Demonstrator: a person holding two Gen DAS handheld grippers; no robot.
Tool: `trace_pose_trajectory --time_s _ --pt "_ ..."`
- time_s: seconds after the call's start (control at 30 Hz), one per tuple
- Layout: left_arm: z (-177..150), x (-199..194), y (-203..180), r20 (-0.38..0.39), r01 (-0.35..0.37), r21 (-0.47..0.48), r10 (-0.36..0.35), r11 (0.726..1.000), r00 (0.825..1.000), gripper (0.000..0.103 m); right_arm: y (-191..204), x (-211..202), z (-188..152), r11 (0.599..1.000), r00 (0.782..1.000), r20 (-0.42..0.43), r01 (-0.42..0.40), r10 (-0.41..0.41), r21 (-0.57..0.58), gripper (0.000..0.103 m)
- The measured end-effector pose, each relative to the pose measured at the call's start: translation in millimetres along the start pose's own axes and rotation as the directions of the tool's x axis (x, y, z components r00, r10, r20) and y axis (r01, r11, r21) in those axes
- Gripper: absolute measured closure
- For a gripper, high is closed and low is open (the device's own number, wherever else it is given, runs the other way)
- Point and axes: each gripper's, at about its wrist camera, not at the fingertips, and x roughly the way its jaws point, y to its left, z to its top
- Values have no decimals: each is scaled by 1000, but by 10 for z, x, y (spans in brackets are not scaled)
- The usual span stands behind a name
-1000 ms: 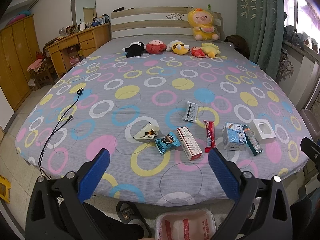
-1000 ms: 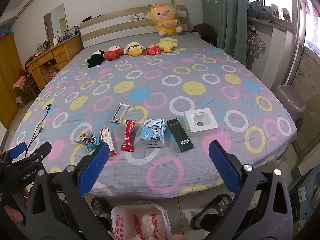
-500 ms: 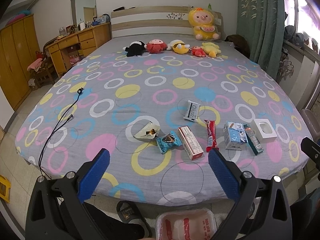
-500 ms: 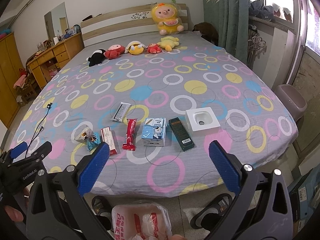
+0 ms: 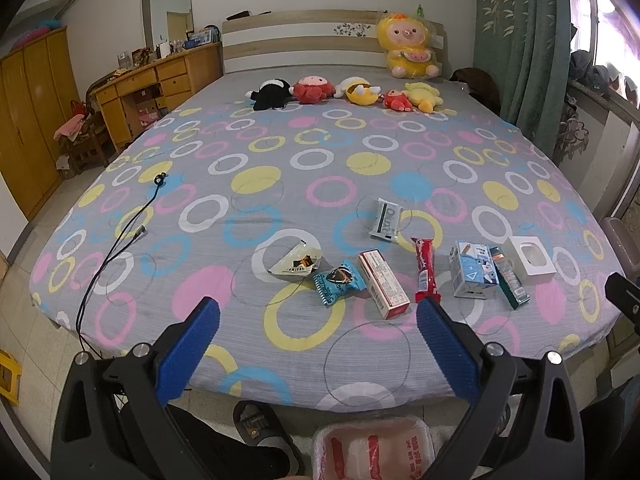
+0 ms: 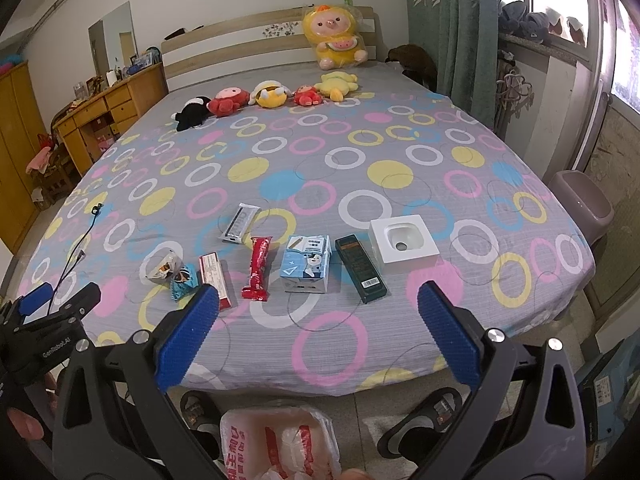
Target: Collect trash
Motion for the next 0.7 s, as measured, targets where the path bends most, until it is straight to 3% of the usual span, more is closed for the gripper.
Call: trace_pose_trajectory --time_s 0.47,0.7 --pt "-44 505 277 -66 -5 -35 3 999 998 7 -130 335 99 1000 999 -48 -2 1 -9 6" --pt "56 973 271 -98 11 -3 -11 1000 995 7 -74 591 111 998 998 -62 -7 4 -60 6"
